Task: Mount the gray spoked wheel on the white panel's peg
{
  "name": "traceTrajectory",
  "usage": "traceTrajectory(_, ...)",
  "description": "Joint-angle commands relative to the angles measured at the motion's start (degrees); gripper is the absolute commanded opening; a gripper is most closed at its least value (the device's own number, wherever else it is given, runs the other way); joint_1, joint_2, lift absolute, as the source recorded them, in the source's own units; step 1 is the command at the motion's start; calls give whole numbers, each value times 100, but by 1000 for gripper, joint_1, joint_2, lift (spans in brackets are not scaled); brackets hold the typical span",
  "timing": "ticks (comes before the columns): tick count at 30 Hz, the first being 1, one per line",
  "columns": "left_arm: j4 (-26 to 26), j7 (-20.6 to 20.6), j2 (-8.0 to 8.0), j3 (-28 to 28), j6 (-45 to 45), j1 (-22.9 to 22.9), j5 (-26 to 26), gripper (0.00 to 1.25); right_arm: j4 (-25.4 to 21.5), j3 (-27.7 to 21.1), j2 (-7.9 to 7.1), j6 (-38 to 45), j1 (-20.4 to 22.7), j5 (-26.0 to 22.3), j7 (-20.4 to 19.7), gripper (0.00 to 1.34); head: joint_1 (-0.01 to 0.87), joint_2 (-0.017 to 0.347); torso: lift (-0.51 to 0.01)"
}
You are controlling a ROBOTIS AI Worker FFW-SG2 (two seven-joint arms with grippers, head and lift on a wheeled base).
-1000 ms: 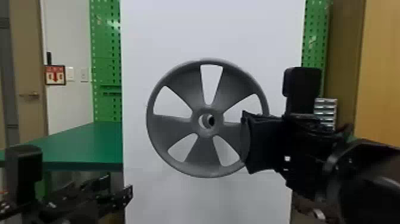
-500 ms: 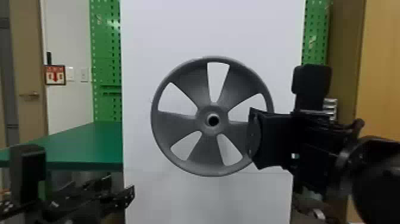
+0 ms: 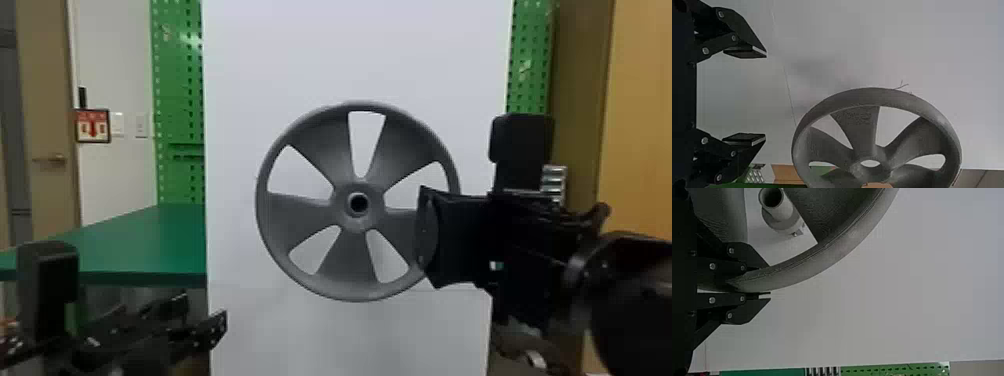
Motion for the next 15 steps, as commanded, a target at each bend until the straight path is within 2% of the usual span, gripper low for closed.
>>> traceTrajectory(1,0,0,0,-2,0,-1,0,753,24,11,0,-1,0,31,0,167,114,-8,-462)
traceTrajectory(15,0,0,0,-2,0,-1,9,753,103,11,-26,-63,-26,198,0,167,115,-8,-462)
